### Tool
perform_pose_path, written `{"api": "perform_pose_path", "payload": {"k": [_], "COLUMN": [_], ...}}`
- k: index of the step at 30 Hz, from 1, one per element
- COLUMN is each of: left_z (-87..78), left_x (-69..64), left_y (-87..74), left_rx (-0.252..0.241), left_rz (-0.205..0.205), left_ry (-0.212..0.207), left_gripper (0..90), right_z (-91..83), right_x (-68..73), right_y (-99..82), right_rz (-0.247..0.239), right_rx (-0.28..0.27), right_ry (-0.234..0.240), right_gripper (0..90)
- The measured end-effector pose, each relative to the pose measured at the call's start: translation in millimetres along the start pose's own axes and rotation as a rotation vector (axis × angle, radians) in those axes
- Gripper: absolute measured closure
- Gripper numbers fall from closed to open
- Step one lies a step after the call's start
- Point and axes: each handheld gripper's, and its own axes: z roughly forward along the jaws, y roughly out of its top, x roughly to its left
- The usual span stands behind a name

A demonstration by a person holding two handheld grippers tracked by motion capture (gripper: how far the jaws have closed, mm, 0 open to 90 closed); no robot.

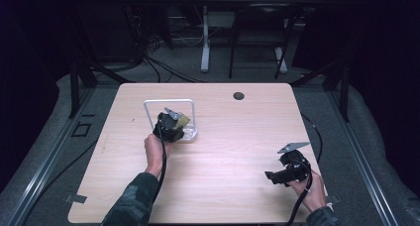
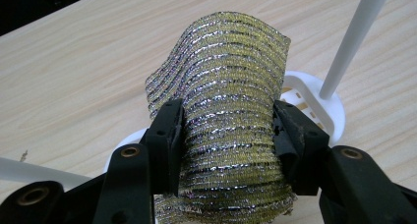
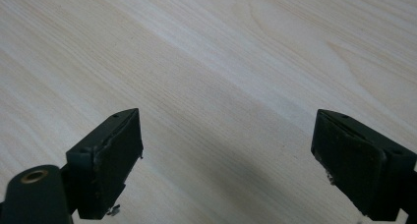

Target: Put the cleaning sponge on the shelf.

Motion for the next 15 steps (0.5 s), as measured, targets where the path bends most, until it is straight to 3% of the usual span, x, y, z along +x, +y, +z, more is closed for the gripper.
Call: {"api": "perform_pose_path", "payload": {"k": [8,15], "left_z": [8.7,13.7], "left_x": [-1.5,-5.1], "left_y": [-1.3,-1.4], "left_rx": [0.015,-0.009], "left_rz": [0.002,0.006], "left_ry": [-0.016,0.002], "left_gripper": [46.5,44.8], "right_z": [0.0,0.3], "right_x": [0.2,0.4], "right_y": [0.0,-0.5], "right_rz": [-0.001,0.0], "right_rx": [0.001,-0.003], "right_ry": [0.0,-0.001], "right_gripper": [11.3,11.3]}}
